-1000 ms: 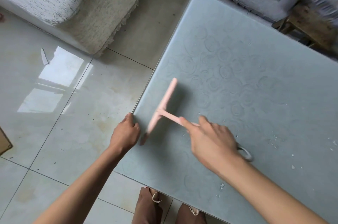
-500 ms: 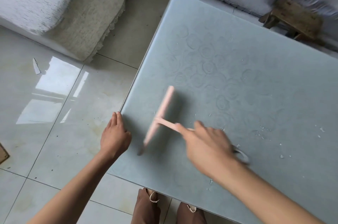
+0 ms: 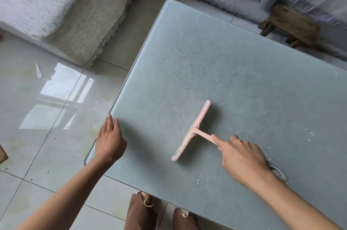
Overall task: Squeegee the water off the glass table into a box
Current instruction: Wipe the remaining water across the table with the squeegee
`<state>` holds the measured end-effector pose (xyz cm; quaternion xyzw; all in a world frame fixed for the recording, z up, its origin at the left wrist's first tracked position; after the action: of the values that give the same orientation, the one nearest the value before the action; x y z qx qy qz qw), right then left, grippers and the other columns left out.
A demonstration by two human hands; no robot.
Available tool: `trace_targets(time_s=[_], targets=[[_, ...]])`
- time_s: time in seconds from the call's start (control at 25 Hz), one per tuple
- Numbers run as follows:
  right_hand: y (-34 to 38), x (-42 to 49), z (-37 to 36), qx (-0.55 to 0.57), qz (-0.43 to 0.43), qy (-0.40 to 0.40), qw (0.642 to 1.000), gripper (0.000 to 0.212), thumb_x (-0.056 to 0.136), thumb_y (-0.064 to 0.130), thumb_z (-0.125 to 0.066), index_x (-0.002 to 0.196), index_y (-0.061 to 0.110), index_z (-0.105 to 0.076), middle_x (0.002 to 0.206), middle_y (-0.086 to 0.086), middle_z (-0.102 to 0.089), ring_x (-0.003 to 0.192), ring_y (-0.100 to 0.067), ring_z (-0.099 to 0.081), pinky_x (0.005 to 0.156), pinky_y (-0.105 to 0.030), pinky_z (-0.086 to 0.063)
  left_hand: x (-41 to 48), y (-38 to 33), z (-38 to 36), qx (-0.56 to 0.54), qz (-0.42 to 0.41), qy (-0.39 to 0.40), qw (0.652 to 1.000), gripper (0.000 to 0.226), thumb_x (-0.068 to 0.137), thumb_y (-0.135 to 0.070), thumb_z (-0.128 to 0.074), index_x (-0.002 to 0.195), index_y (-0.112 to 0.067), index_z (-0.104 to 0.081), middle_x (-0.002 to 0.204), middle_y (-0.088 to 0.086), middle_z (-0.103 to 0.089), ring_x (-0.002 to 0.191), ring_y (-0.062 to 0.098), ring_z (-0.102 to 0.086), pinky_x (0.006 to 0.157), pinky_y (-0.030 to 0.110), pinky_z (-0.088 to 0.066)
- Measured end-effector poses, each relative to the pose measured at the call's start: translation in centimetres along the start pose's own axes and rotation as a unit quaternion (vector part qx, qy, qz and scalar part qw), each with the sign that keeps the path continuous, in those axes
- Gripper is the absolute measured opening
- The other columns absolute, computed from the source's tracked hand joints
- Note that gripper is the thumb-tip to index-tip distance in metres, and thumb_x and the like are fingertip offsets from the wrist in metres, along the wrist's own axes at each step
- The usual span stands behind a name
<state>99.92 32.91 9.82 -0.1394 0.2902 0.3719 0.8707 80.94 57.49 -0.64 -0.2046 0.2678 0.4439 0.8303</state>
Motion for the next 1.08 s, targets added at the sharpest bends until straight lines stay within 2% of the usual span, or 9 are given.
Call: trace_targets(time_s=[0.12, 0.24, 0.32, 0.44, 0.56, 0.72, 0.84, 1.0, 1.08], targets=[[3.1, 0.8, 1.0, 0.04, 0.068, -0.038, 0.996, 0.044, 0.092, 0.017, -0.041, 0.133, 0.034, -0.037, 0.107, -0.008, -0.052, 0.092, -0.029, -0.062, 0.064, -0.033, -0.031, -1.1, -2.0, -0.7, 0.007, -0.004, -0.003, 1.0, 0.071, 0.087, -0.001, -0.035, 0.152, -0.005, -0.007, 0.16, 0.01, 0.01, 0.148, 0.024, 0.0, 0.119, 0.038, -0.014], [7.1, 2.8, 0.0, 0.056, 0.138, -0.025, 0.988, 0.046, 0.09, 0.013, -0.046, 0.132, 0.025, -0.037, 0.112, -0.012, -0.049, 0.091, -0.031, -0.062, 0.065, -0.033, -0.031, -1.7, -3.5, -1.8, 0.024, -0.02, -0.023, 0.999, 0.071, 0.084, 0.001, -0.035, 0.151, -0.006, -0.014, 0.161, 0.008, 0.006, 0.148, 0.023, -0.003, 0.118, 0.037, -0.015], [5.7, 3.0, -1.5, 0.062, 0.125, -0.022, 0.99, 0.046, 0.091, 0.012, -0.043, 0.135, 0.025, -0.035, 0.114, -0.013, -0.048, 0.095, -0.032, -0.061, 0.066, -0.033, -0.034, -2.2, -4.0, -2.6, 0.052, -0.042, -0.04, 0.997, 0.068, 0.084, 0.002, -0.036, 0.15, -0.005, -0.019, 0.161, 0.009, 0.001, 0.148, 0.022, -0.006, 0.117, 0.036, -0.016], [-0.8, 0.5, -3.7, 0.083, 0.071, 0.002, 0.994, 0.049, 0.095, 0.016, -0.039, 0.139, 0.035, -0.03, 0.111, -0.01, -0.049, 0.099, -0.032, -0.06, 0.072, -0.035, -0.041, -3.2, -4.9, -3.8, 0.073, -0.055, -0.036, 0.995, 0.067, 0.086, 0.0, -0.036, 0.15, -0.006, -0.018, 0.161, 0.007, -0.003, 0.148, 0.02, -0.006, 0.118, 0.037, -0.014], [-6.4, -2.3, -3.2, 0.06, 0.009, 0.012, 0.998, 0.046, 0.094, 0.019, -0.041, 0.136, 0.038, -0.034, 0.105, -0.007, -0.05, 0.096, -0.03, -0.062, 0.068, -0.034, -0.037, -3.9, -5.6, -4.3, 0.072, -0.058, -0.029, 0.995, 0.067, 0.087, 0.0, -0.034, 0.151, -0.007, -0.016, 0.161, 0.005, -0.006, 0.148, 0.019, -0.006, 0.119, 0.037, -0.011], [-3.0, -1.8, -1.7, 0.076, 0.074, -0.018, 0.994, 0.046, 0.09, 0.014, -0.044, 0.131, 0.032, -0.038, 0.108, -0.007, -0.05, 0.093, -0.029, -0.063, 0.065, -0.033, -0.031, -4.1, -6.8, -4.6, 0.079, -0.069, -0.031, 0.994, 0.068, 0.087, 0.0, -0.033, 0.152, -0.009, -0.015, 0.161, 0.003, -0.007, 0.148, 0.017, -0.007, 0.12, 0.038, -0.01], [0.6, -0.2, -2.1, 0.083, 0.122, -0.006, 0.989, 0.042, 0.09, 0.01, -0.044, 0.13, 0.023, -0.04, 0.113, -0.012, -0.048, 0.093, -0.03, -0.062, 0.064, -0.033, -0.03, -3.8, -7.5, -5.0, 0.092, -0.067, -0.03, 0.993, 0.069, 0.086, 0.0, -0.034, 0.152, -0.009, -0.015, 0.161, 0.003, -0.008, 0.148, 0.017, -0.007, 0.12, 0.038, -0.009], [-4.7, -1.9, -3.7, 0.077, 0.058, 0.022, 0.995, 0.047, 0.092, 0.012, -0.041, 0.134, 0.031, -0.036, 0.11, -0.009, -0.048, 0.097, -0.029, -0.062, 0.066, -0.033, -0.032, -3.2, -7.8, -5.2, 0.114, -0.076, -0.03, 0.99, 0.069, 0.086, 0.001, -0.034, 0.152, -0.01, -0.018, 0.16, 0.003, -0.016, 0.148, 0.016, -0.01, 0.12, 0.038, -0.008], [-7.5, -3.6, -3.4, 0.059, 0.026, 0.026, 0.998, 0.047, 0.091, 0.015, -0.043, 0.133, 0.034, -0.037, 0.099, -0.006, -0.045, 0.093, -0.028, -0.063, 0.064, -0.032, -0.031, -3.1, -7.7, -5.0, 0.115, -0.08, -0.035, 0.989, 0.069, 0.085, 0.001, -0.034, 0.151, -0.011, -0.02, 0.159, 0.002, -0.019, 0.148, 0.016, -0.011, 0.12, 0.038, -0.008]])
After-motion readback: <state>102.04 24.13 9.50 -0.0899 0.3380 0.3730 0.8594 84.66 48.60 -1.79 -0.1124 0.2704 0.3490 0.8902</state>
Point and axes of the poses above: each hand's wrist, its own x-axis towards the middle knuckle, its own z-axis out of the back of the hand, y = z × x, the point moved 2 cm from there along x, towards the middle knuckle
